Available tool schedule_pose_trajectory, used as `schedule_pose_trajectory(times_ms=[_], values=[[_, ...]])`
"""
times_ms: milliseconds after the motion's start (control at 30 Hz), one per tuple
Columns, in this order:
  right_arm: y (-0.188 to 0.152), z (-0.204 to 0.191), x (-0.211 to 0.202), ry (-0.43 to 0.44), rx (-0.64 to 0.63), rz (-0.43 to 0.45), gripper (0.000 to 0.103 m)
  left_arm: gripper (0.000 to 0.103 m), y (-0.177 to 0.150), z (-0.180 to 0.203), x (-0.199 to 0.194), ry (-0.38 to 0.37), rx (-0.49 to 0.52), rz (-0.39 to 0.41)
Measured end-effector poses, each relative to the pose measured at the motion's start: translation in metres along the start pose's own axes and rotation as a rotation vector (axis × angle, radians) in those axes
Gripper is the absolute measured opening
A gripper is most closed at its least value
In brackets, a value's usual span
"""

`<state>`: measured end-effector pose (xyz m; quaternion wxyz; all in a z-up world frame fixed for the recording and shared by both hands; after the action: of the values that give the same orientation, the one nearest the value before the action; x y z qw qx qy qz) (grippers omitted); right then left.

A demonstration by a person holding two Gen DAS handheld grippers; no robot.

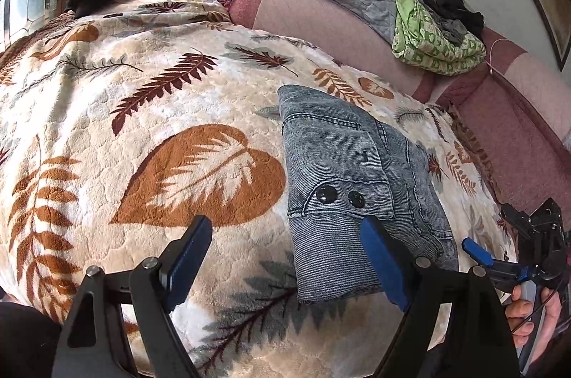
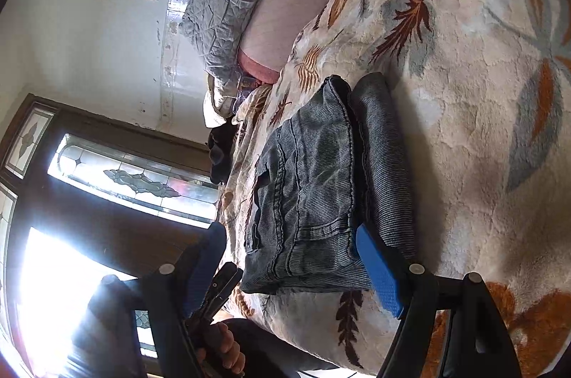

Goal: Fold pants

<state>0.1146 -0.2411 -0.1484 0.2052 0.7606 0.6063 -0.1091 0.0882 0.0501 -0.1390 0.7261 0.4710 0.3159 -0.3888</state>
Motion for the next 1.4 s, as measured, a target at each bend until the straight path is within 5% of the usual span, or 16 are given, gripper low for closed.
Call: schedule_pose_trajectory(times_ms=[267, 467, 1000, 1067, 1133, 1400], values=[[0.025, -0.007, -0.004, -0.106, -0.034, -0.043, 0.078, 0.085, 0.022, 0.000, -0.001, -0.119, -0.044, -0.061], [0.056, 0.016, 0.017, -0.227, -0.015, -0.158, 0.078, 0.085, 0.046, 0.004, 0.031, -0.299, -0.112, -0.245], [0.079, 0.043, 0.059, -0.315, 0.033, -0.279, 0.079, 0.085, 0.061, 0.017, 0.074, -0.440, -0.181, -0.370], [0.078, 0.041, 0.063, -0.347, 0.010, -0.297, 0.079, 0.061, 0.060, 0.022, 0.077, -0.437, -0.156, -0.376], [0.078, 0.039, 0.067, -0.389, -0.010, -0.314, 0.077, 0.049, 0.057, 0.022, 0.083, -0.345, -0.102, -0.379], [0.077, 0.036, 0.076, -0.558, -0.084, -0.338, 0.019, 0.031, 0.055, 0.027, 0.081, -0.250, -0.010, -0.338]])
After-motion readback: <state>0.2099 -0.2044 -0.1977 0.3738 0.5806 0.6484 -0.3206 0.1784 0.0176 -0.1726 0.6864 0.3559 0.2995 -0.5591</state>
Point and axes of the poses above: each gripper's, at about its wrist camera, not at the fingertips, and x roughly the way its jaws point, z to its right, y to its top, the point moved 9 cm from there along x, roughly the way its jaws point, and after that the axes turned 14 degrees about -z, right-handed, at the moved point
